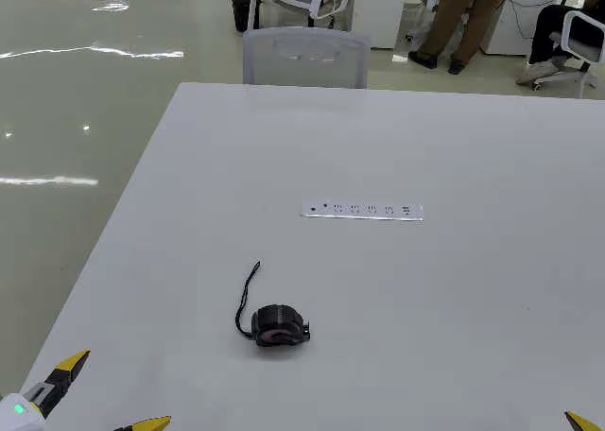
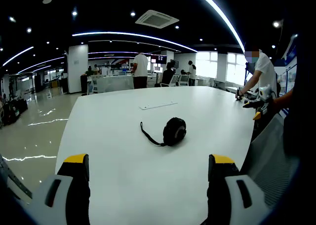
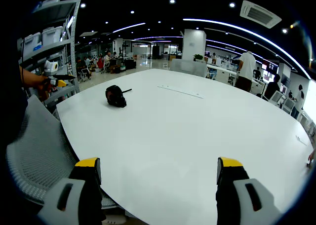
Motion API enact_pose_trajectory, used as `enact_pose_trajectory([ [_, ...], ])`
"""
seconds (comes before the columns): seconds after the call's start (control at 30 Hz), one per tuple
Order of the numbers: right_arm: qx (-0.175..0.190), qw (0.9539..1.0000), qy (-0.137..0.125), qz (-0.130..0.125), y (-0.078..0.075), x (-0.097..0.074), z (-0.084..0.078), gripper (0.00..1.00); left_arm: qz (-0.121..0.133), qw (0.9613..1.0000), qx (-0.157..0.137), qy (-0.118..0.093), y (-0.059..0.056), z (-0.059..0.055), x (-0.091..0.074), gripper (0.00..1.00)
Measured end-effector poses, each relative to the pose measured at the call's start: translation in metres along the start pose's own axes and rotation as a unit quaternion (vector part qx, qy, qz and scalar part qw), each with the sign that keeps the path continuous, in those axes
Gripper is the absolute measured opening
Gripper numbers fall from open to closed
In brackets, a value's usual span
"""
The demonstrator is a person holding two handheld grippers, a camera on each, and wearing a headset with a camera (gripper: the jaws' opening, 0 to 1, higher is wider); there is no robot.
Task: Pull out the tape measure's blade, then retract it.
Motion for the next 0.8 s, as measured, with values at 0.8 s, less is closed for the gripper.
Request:
enact_pose_trajectory([
  [0.8, 0.008, 1.0, 0.002, -0.003, -0.01, -0.006, -0.008, 1.0, -0.008, 0.9999, 0.001, 0.01, -0.002, -0.007, 0.003, 0.99],
])
Point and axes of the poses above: the centre of the closed fingertips' face, and the gripper's own axes: x roughly forward along the fingers, y roughly to its left, z roughly out of its top, the point moved 4 cm from there along -x, roughly backward along the fingers, and after that the axes turned 3 degrees about -y, right-handed, at the moved point
